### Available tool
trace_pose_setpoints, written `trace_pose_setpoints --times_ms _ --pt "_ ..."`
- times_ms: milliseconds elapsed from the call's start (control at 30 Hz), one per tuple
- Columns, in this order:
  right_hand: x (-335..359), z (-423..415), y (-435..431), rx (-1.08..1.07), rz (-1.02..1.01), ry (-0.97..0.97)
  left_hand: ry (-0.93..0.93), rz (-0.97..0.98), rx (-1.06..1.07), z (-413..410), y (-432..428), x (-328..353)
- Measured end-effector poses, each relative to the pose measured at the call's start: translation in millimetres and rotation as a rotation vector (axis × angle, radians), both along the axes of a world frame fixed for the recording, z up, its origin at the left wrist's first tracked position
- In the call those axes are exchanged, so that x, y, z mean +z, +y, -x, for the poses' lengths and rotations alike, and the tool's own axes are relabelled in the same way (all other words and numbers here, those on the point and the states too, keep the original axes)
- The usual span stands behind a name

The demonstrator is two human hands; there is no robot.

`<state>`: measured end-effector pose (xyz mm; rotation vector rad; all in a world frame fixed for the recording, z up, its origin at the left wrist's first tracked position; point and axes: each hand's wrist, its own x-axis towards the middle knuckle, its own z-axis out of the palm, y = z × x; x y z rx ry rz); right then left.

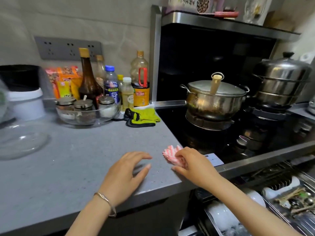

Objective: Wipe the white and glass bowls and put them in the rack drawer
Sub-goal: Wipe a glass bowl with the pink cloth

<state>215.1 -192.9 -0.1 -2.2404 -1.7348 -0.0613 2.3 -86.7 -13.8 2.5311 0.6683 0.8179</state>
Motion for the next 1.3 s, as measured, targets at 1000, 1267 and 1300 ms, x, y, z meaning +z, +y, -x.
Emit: trace_pose_setpoints --times_ms 1000,1267,1300 --pt "39.9 159.3 112.5 0.483 0.222 1.572 -0.818 0.639 0.354 128.7 45.5 69.4" --pt "50.5 222.4 161.4 0.729 0.385 1.527 -0.210 0.181 0.191 177.9 89.1 83.4" --pt "50.6 233.2 165.3 0.673 0.374 1.534 -0.162 0.089 0.269 181.1 99.6 81.1"
